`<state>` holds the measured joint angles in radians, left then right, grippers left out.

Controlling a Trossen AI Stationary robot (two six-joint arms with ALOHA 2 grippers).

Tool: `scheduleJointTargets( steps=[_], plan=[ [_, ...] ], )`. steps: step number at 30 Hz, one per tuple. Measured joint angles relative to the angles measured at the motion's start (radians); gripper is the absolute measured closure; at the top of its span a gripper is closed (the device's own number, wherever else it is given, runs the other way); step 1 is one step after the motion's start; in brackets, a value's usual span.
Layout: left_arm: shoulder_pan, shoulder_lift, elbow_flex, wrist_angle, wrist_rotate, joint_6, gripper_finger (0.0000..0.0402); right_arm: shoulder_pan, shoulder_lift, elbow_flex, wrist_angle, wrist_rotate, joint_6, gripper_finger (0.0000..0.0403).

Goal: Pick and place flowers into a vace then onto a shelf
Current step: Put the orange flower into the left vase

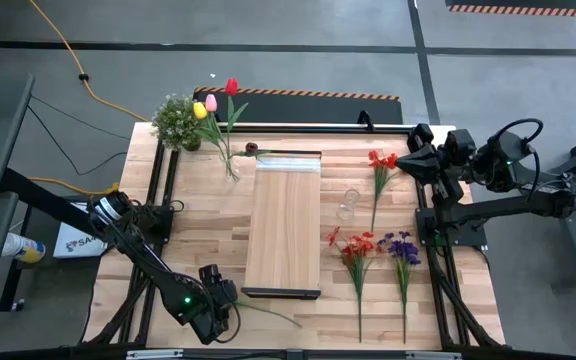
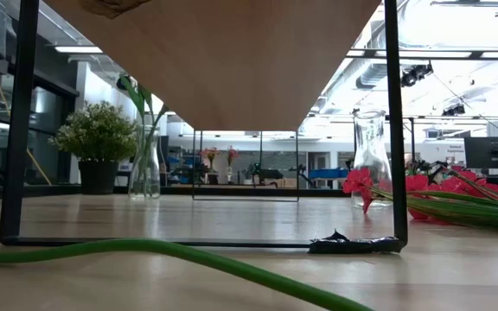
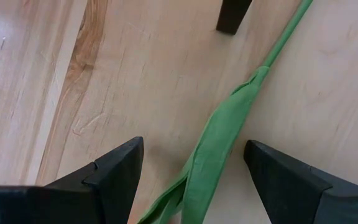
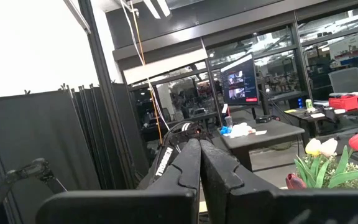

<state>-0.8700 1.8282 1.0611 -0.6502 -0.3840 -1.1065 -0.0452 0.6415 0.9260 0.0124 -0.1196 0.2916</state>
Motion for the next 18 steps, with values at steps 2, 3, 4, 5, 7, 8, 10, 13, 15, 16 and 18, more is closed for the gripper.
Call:
scheduleJointTargets(
  steps=[2, 3, 4, 5, 7, 8, 10, 13, 15, 16, 18],
  plan=[
    [0.000, 0.000, 0.000, 0.000, 0.000, 0.000, 0.0080, 0.000, 0.000, 0.000, 0.000, 0.000, 0.000, 0.0402],
    [0.000, 0.000, 0.000, 0.000, 0.000, 0.000, 0.0080, 0.000, 0.000, 0.000, 0.000, 0.000, 0.000, 0.0402],
    [0.000, 0.000, 0.000, 0.000, 0.000, 0.000, 0.0081, 0.000, 0.000, 0.000, 0.000, 0.000, 0.000, 0.0402],
    [0.000, 0.000, 0.000, 0.000, 0.000, 0.000, 0.0082, 0.000, 0.000, 0.000, 0.000, 0.000, 0.000, 0.0402],
    [0.000, 0.000, 0.000, 0.001, 0.005, 0.000, 0.0091, 0.000, 0.000, 0.000, 0.000, 0.000, 0.000, 0.0402],
    [0.000, 0.000, 0.000, 0.002, 0.005, 0.000, 0.0098, 0.000, 0.000, 0.000, 0.000, 0.000, 0.002, 0.0402],
    [0.000, 0.000, 0.000, 0.005, 0.008, 0.000, 0.0116, 0.000, 0.000, 0.000, 0.000, 0.000, 0.021, 0.0402],
    [0.000, 0.001, 0.001, 0.010, 0.012, 0.000, 0.0149, 0.000, 0.000, 0.000, 0.000, 0.000, 0.024, 0.0402],
    [0.000, 0.001, 0.001, 0.016, 0.013, 0.000, 0.0172, 0.000, 0.000, 0.000, 0.000, 0.000, 0.024, 0.0402],
    [0.000, 0.001, 0.001, 0.021, 0.013, 0.000, 0.0183, 0.000, 0.000, 0.000, 0.000, 0.000, 0.025, 0.0402],
    [0.000, 0.001, 0.000, 0.032, 0.015, 0.002, 0.0205, 0.000, 0.000, 0.000, 0.000, 0.000, 0.024, 0.0402]
  ],
)
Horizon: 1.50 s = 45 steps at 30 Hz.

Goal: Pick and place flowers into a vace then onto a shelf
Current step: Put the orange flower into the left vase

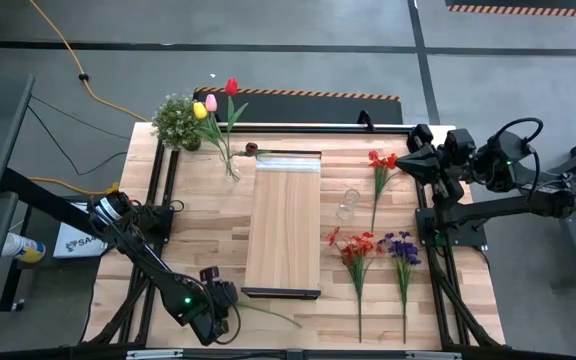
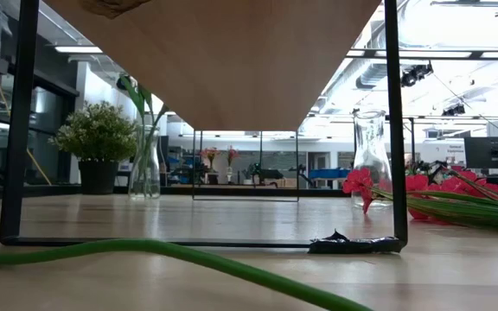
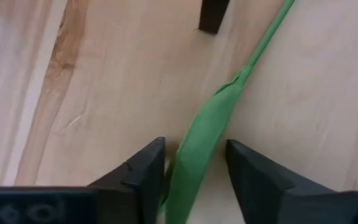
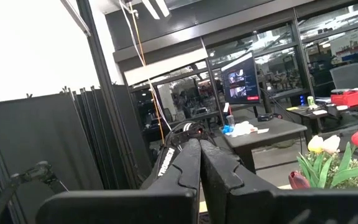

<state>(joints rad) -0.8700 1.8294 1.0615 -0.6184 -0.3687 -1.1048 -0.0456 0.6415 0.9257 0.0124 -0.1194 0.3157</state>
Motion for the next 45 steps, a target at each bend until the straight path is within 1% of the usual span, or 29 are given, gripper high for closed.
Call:
scheduleJointTargets(
  steps=[11, 14, 15, 21, 25, 27, 29, 32, 39, 45],
  plan=[
    [0.001, 0.000, -0.002, 0.025, -0.007, -0.032, 0.0332, 0.000, 0.000, 0.000, 0.000, 0.000, 0.000, 0.0402],
    [0.002, 0.000, -0.002, 0.028, 0.017, -0.033, 0.0365, 0.000, 0.000, 0.000, 0.000, 0.000, 0.000, 0.0402],
    [0.002, 0.000, -0.002, 0.029, 0.027, -0.033, 0.0370, 0.000, 0.000, 0.000, 0.000, 0.000, 0.000, 0.0402],
    [0.002, 0.002, 0.044, -0.027, 0.112, -0.031, 0.0369, 0.000, 0.000, 0.000, 0.000, 0.000, 0.000, 0.0402],
    [0.000, 0.002, 0.103, -0.106, 0.157, -0.028, 0.0353, 0.000, 0.000, 0.000, 0.000, 0.000, -0.001, 0.0402],
    [0.002, 0.002, 0.134, -0.147, 0.184, -0.028, 0.0356, 0.000, 0.000, 0.000, 0.000, 0.000, -0.001, 0.0402],
    [0.001, 0.002, 0.164, -0.177, 0.210, -0.028, 0.0368, 0.000, 0.000, 0.000, 0.000, 0.000, -0.001, 0.0402],
    [0.000, 0.002, 0.218, -0.233, 0.244, -0.027, 0.0371, 0.000, 0.000, 0.000, 0.000, 0.000, -0.002, 0.0402],
    [0.000, 0.001, 0.362, -0.385, 0.367, -0.028, 0.0371, 0.000, 0.000, 0.000, 0.000, 0.000, -0.002, 0.0402],
    [0.000, 0.000, 0.502, -0.526, 0.459, -0.075, 0.0371, 0.000, 0.003, 0.000, 0.000, 0.000, -0.002, 0.0402]
  ],
)
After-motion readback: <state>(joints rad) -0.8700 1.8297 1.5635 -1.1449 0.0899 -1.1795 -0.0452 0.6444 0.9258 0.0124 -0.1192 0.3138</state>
